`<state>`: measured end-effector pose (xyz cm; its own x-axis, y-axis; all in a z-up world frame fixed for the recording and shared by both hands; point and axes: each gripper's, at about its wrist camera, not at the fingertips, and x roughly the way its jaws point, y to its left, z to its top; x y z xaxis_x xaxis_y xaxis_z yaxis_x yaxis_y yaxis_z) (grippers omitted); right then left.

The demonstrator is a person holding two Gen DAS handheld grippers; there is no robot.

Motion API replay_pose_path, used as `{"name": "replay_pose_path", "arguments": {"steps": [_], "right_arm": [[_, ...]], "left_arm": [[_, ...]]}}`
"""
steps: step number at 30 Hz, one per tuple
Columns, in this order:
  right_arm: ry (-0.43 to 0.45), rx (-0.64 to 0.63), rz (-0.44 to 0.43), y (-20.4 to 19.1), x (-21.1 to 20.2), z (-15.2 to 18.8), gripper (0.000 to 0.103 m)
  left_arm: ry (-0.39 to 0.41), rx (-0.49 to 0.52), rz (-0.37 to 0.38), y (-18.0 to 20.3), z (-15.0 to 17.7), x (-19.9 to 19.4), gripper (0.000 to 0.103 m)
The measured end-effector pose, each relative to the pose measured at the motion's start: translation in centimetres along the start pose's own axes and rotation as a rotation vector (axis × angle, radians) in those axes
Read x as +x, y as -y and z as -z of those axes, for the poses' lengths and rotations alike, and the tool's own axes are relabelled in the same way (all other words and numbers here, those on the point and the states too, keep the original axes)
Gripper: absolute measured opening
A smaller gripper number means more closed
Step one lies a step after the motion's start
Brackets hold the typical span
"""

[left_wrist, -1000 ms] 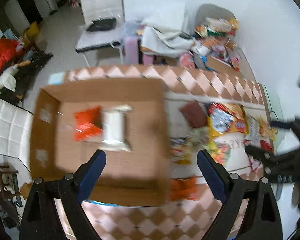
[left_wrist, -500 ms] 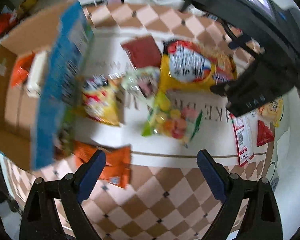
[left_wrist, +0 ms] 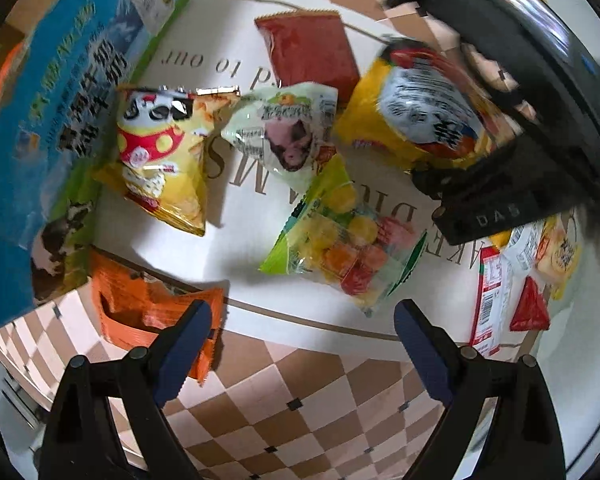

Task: Organize snacks
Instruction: 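Grasp the green candy bag with the left tool while the right tool grasps the noodle bag, then carry both bags into the box and release them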

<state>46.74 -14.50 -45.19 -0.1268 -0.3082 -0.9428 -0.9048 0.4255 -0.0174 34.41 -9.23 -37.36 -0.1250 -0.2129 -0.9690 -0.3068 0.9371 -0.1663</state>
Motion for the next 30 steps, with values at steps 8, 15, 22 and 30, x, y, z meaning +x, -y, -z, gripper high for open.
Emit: {"name": "replay_pose_path", "arguments": {"steps": [8,15,22,30], "right_arm": [[0.027,0.449,-0.124,3.6,1.8,7.6,0.101],[0.054,0.735,-0.26,5.5,3.6,15.4,0.099],[0.082,0.878,-0.309,7.8,4.6,19.1,0.098],[0.055,0.903,-0.288,4.7,4.5,18.0,0.098]], "left_arm": [[-0.111,-0.145,0.134,-1.2,-0.5,2.2,0.093],[-0.193,-0.334,0.221,-2.1,-3.7,4.2,0.093],[-0.198,-0.324,0.119,-0.2,-6.2,5.0,0.082],[-0.117,-0.097,0.024,1.8,-4.6,3.8,0.065]]}}
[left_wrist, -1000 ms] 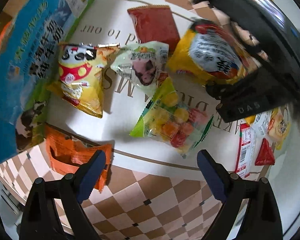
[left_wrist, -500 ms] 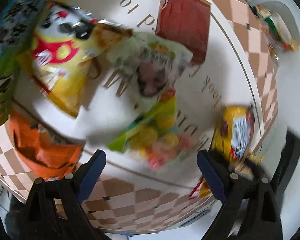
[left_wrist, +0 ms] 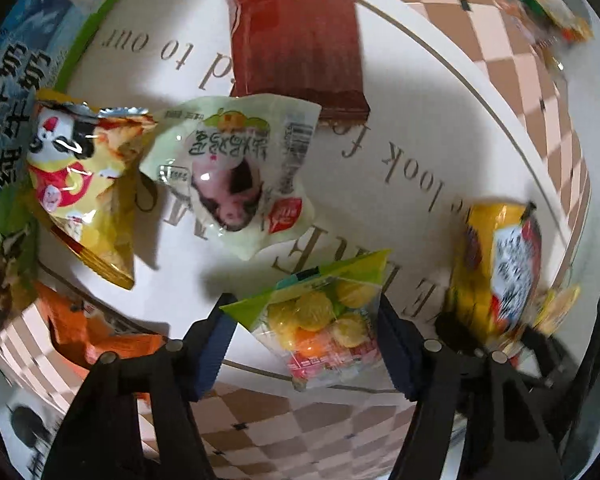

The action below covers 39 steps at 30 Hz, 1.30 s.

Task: Organize snacks
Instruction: 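Carry both bags into the box and release them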

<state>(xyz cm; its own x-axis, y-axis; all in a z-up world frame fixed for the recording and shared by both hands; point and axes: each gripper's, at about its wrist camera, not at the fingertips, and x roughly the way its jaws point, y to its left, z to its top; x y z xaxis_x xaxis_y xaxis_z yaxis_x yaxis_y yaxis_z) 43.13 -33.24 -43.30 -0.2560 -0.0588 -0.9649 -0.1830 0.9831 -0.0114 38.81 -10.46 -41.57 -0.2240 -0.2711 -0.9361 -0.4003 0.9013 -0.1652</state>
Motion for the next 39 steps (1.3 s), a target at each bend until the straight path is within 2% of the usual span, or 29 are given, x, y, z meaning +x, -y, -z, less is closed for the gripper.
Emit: {"name": "replay_pose_path", "arguments": {"steps": [3,6,9,15,19,22,26,31,34,39], "right_arm": [[0.012,-0.017,0.032,-1.7,2.0,0.9,0.098],[0.048,-0.021,0.037,-2.5,1.9,1.9,0.091],[0.064,-0.017,0.04,-2.8,1.7,2.7,0.09],[0.093,0.058,-0.071,-2.6,0.3,5.0,0.089],[0.152,0.086,-0.131,-3.5,-2.4,7.0,0.089],[0.199,0.086,-0.161,-5.0,-5.1,8.5,0.089],[0.263,0.082,-0.201,-7.5,-9.2,9.9,0.089],[0.331,0.07,-0.241,-11.8,-14.5,10.7,0.089],[0.368,0.08,-0.264,-16.5,-16.6,11.3,0.089],[0.38,0.128,-0.358,-23.9,-18.2,9.5,0.089]], "left_arm": [[0.033,0.059,-0.031,0.1,0.7,-0.2,0.064],[0.067,0.123,-0.061,0.4,1.6,-0.4,0.063],[0.099,0.18,-0.077,1.3,3.2,-0.9,0.062],[0.17,0.269,-0.045,2.5,5.0,-4.4,0.062],[0.235,0.335,-0.006,1.9,6.1,-8.5,0.062],[0.284,0.378,0.012,0.9,5.6,-12.5,0.062],[0.356,0.438,0.017,-1.6,5.6,-17.4,0.062],[0.39,0.46,0.037,-6.7,4.5,-22.0,0.062],[0.419,0.474,0.007,-10.3,3.3,-24.2,0.062],[0.429,0.464,-0.088,-18.2,0.8,-26.2,0.062]]}}
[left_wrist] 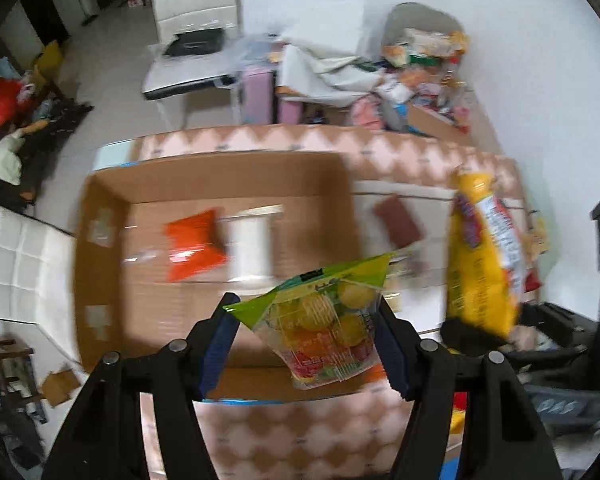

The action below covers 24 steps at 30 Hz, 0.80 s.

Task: Organize snacks
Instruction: 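Carry both bags into the box and release them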

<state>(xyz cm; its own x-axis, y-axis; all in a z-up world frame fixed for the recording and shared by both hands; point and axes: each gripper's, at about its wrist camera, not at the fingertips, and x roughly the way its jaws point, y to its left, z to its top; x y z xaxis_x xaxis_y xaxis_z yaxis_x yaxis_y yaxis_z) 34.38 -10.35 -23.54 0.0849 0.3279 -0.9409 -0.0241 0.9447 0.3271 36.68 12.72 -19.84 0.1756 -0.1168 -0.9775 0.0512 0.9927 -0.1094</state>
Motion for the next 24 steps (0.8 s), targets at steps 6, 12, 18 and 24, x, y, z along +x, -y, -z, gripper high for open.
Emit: {"name": "replay_pose_path", "arguments": {"steps": [6,12,18,24], "right_arm": [[-0.021,0.052,-0.04,-7.7,4.0,0.3,0.089],[-0.06,0.092,0.004,-11.3,9.8,0.4,0.089],[-0.069,0.125,0.044,-10.7,13.1,0.2,0.089],[-0.077,0.132,0.093,-12.0,15.2,-0.1,0.089]], "left_arm": [[-0.048,0.024,-0.115,-7.5,1.2,1.7,0.062],[-0.101,0.0,-0.135,-11.6,2.3,4.8,0.062],[-0.141,-0.01,-0.121,-13.1,3.2,7.0,0.062],[-0.151,-0.014,-0.106,-13.5,3.3,8.4,0.062]]}}
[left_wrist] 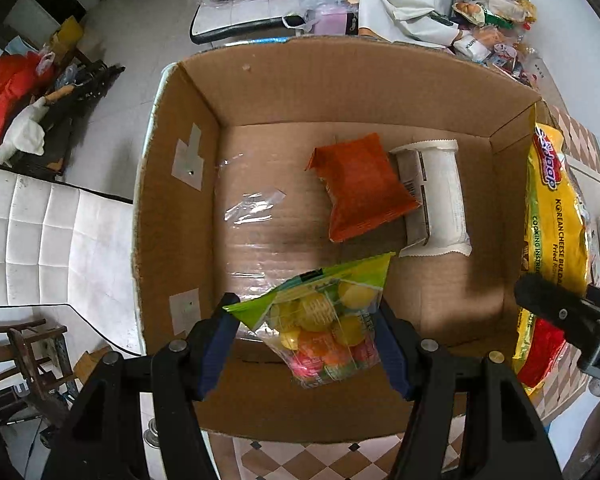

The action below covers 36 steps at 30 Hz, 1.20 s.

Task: Organize snacks
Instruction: 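Carry both bags into the box and release them, then withdraw both tools from the box toward the remaining snacks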

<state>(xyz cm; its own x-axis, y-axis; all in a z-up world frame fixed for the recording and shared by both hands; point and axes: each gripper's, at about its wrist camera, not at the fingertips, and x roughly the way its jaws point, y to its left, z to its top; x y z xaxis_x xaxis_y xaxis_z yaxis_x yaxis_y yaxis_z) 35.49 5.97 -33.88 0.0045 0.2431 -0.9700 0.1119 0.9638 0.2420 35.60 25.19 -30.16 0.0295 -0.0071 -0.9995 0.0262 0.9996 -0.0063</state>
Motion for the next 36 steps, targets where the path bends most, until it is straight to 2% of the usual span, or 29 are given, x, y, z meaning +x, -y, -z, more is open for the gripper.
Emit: {"name": "replay_pose_path", "arguments": {"steps": [14,18,19,21,23,24,31,36], "right_arm": [[-0.005,0.019,0.029,-1.6,-0.3,0.0,0.089],[-0.024,0.025,0.023,-1.8,-0.2,-0.2,0.09],[-0.04,0.029,0.023,-1.7,0.0,-0.3,0.094],[-0.049,0.033,0.034,-1.7,0.1,-0.5,0.097],[-0.038,0.018,0.055,-1.9,-0.4,-0.7,0.098],[-0.034,0.01,0.062,-2.1,-0.6,-0.8,0.098],[-0.01,-0.055,0.085,-3.7,-2.2,-0.8,0.099],[0.007,-0.08,0.094,-3.8,-3.0,0.1,0.099]], "left_arm": [[0.014,0.006,0.006,0.9,0.0,0.4,0.063],[-0.027,-0.009,0.009,0.7,0.0,1.0,0.064],[-0.048,-0.018,0.021,0.6,-0.1,1.3,0.064],[-0.087,-0.041,0.041,0.2,0.0,2.0,0.067],[-0.094,-0.05,0.044,-0.1,0.0,2.3,0.08],[-0.095,-0.055,0.048,-0.2,0.1,2.4,0.082],[-0.089,-0.089,0.061,-1.3,0.3,2.0,0.088],[-0.026,-0.098,0.036,-1.7,1.3,-0.4,0.088]]}}
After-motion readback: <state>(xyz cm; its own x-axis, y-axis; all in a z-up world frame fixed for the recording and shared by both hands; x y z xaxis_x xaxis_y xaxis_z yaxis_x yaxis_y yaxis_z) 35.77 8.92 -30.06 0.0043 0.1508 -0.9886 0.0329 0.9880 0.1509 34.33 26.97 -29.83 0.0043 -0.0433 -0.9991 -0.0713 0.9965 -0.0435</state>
